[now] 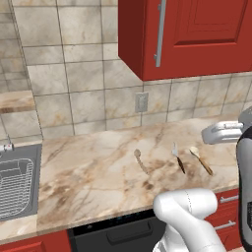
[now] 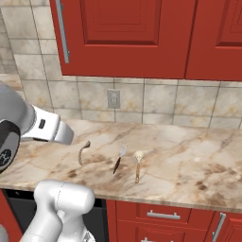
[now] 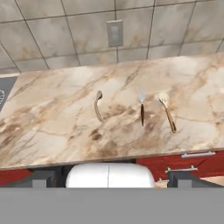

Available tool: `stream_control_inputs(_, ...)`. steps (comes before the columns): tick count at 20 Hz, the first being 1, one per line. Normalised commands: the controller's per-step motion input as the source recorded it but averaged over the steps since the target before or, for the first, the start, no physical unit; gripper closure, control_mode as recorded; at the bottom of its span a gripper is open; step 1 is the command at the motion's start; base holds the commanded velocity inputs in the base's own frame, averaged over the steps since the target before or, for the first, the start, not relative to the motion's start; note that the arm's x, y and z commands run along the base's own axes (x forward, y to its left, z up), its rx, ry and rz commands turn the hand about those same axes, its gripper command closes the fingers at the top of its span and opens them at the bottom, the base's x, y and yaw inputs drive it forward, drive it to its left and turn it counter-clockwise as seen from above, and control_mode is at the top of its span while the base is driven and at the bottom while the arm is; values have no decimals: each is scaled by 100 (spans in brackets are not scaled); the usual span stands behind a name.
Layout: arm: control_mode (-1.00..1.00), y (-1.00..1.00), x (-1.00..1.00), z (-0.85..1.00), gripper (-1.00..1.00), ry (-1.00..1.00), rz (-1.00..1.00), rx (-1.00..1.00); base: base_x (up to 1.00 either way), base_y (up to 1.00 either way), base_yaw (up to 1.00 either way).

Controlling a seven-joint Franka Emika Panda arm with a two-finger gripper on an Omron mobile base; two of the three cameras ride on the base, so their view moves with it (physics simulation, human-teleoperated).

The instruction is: Organize the utensils by type. Pick up the wooden spoons from the counter and place them in the open cabinet. Then pick up the metallic utensils from the counter and place them in the open drawer.

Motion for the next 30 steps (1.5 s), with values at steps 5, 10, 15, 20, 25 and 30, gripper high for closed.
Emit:
stream_control_inputs(5,-100,-15,15,-66,-100,10,8,-1,0,0,0)
stream_control_inputs(10,-100,-20,0,-64,-100,-3,1,0,0,0,0)
stream_control_inputs(15,-100,-6,16,-41,-100,1,-3,0,0,0,0)
stream_control_inputs(20,-100,0,40,-18,-100,12,-9,0,0,0,0)
stream_control_inputs(25,-100,-1,42,-17,-100,8,-8,0,0,0,0)
stream_control_inputs(30,-100,-1,20,-22,-100,4,-4,0,0,0,0)
